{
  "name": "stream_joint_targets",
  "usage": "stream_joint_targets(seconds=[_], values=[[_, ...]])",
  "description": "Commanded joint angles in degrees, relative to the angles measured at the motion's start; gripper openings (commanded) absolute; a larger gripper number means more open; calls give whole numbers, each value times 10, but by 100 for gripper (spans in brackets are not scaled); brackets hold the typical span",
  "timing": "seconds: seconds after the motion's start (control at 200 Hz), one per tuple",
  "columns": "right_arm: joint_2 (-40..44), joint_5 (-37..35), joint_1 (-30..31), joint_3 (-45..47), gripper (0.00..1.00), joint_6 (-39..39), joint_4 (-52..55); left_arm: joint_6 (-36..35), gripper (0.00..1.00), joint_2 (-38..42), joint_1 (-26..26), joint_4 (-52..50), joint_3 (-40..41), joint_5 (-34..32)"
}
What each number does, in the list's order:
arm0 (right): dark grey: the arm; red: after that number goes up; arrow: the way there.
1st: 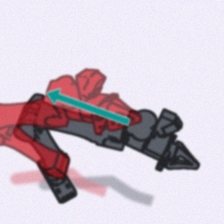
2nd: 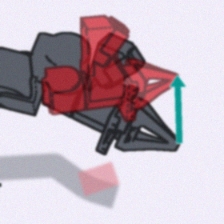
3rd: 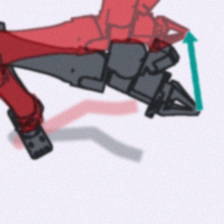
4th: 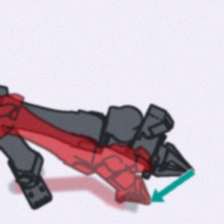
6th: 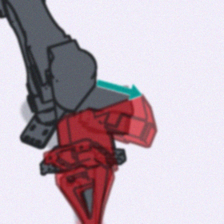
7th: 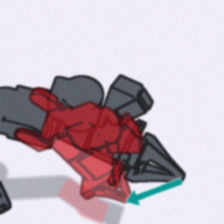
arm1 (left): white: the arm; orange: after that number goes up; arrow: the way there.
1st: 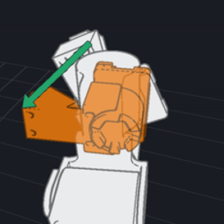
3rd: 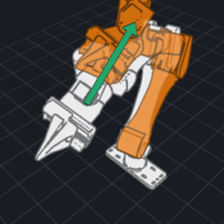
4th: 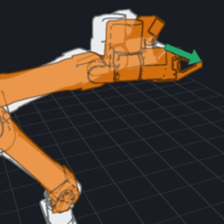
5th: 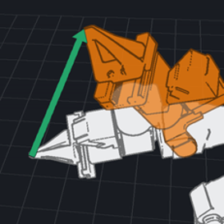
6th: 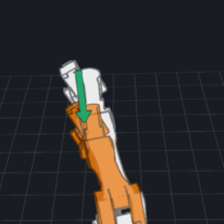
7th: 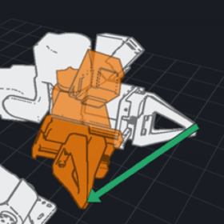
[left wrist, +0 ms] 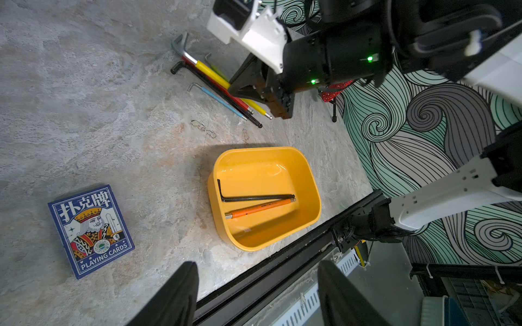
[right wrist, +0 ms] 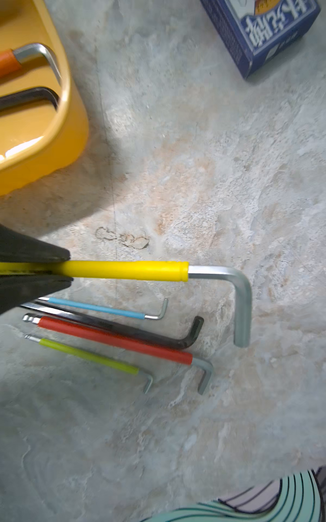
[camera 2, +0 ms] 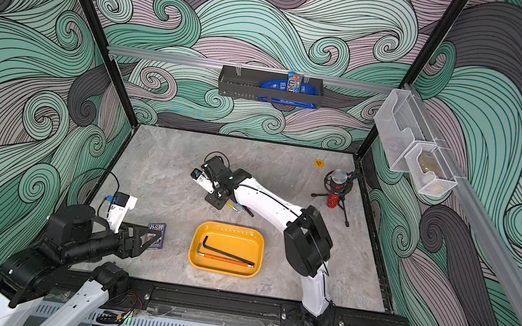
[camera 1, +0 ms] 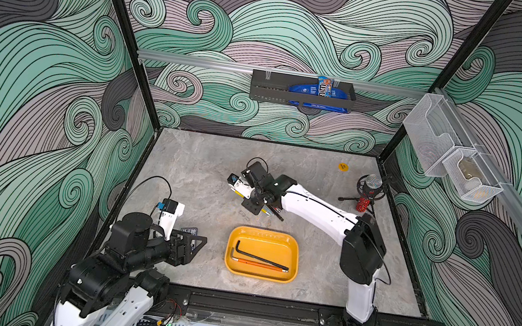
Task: Put the hex key on the desktop into the storage box
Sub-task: Pick up the Allen key from the center of the board, then place the Allen key in the storage box.
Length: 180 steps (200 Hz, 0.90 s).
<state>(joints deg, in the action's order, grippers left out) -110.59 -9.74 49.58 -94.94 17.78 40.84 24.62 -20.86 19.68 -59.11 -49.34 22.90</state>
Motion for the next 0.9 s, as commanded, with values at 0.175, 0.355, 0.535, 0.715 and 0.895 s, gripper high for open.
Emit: stream_joint_targets(seconds=[0.175, 0.355, 0.535, 0.715, 0.895], values=[[160, 59, 14, 159, 0, 14, 5, -2, 70, -1, 2, 16, -3, -11], [235, 78, 47, 247, 0, 20, 6, -4, 70, -2, 2, 21, -1, -15], [271, 86, 76, 309, 0, -1, 5, -4, 70, -2, 2, 21, -4, -18], [260, 83, 100, 353, 0, 1, -31, -1, 70, -3, 3, 22, -7, -19], [214, 69, 99, 369, 0, 5, -59, -1, 69, -3, 3, 21, -8, -19]])
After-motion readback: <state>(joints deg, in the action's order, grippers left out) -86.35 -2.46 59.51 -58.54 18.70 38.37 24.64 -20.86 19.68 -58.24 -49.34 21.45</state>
